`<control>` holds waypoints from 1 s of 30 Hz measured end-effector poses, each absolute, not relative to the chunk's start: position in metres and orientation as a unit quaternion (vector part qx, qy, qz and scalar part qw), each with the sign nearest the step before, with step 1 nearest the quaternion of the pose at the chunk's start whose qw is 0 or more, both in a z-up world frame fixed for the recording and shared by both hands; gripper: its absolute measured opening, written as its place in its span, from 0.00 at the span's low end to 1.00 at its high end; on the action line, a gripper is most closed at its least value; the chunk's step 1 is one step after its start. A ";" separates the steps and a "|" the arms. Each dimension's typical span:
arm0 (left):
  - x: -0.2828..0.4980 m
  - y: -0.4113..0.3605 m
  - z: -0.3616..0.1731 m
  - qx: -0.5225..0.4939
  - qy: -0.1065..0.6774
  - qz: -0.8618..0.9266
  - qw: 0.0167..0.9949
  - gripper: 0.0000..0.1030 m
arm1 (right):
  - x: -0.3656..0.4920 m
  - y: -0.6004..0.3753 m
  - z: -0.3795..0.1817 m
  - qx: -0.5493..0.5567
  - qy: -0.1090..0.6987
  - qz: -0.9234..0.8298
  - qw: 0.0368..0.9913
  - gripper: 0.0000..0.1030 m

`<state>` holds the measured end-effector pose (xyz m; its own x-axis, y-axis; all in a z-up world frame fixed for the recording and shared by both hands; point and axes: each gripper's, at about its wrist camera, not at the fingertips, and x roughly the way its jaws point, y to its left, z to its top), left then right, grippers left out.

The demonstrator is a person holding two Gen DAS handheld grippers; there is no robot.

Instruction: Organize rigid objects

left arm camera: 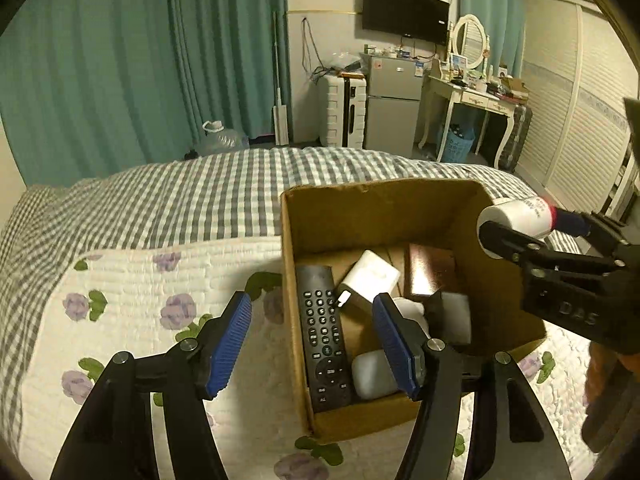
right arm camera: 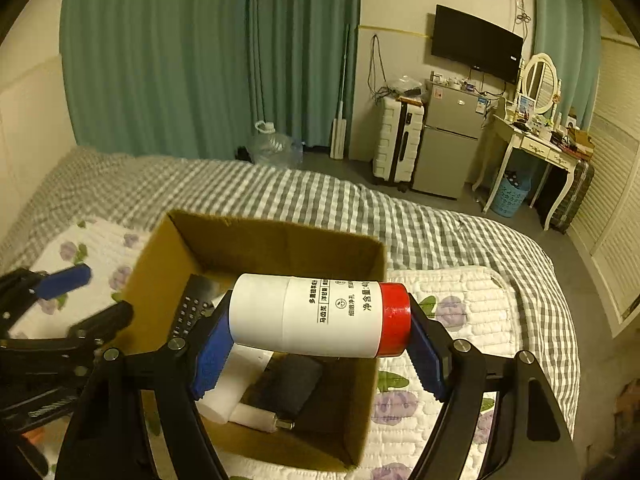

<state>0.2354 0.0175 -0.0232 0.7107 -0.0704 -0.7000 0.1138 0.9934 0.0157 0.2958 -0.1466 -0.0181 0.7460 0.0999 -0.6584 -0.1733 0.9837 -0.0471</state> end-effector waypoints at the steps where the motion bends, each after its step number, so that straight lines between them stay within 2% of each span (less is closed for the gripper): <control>1: 0.235 0.019 -0.025 0.028 0.378 -0.051 0.924 0.64 | 0.300 -0.145 -0.023 -0.052 0.353 0.070 0.931 0.75; 9: 0.241 0.031 -0.036 0.035 0.376 -0.056 0.924 0.64 | 0.329 -0.131 -0.041 -0.058 0.376 0.052 0.923 0.75; 10: 0.241 0.033 -0.037 0.029 0.377 -0.056 0.924 0.64 | 0.330 -0.130 -0.041 -0.059 0.378 0.050 0.922 0.84; 12: 0.240 0.034 -0.037 0.021 0.378 -0.059 0.923 0.64 | 0.326 -0.130 -0.038 -0.065 0.365 0.045 0.928 0.90; 17: 0.234 0.029 -0.028 0.029 0.375 -0.053 0.925 0.64 | 0.314 -0.130 -0.022 -0.064 0.348 0.048 0.934 0.90; 23: 0.215 0.020 0.010 0.032 0.351 -0.056 0.934 0.64 | 0.286 -0.137 0.013 -0.077 0.332 0.045 0.939 0.91; 30: 0.171 0.007 0.077 0.020 0.302 -0.067 0.951 0.67 | 0.227 -0.160 0.081 -0.087 0.294 0.025 0.952 0.93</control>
<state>0.1715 0.0071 0.0770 0.8089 -0.1155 -0.5764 0.1401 0.9901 -0.0017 0.2265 -0.1604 0.0813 0.8261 -0.0045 -0.5635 -0.0978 0.9836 -0.1512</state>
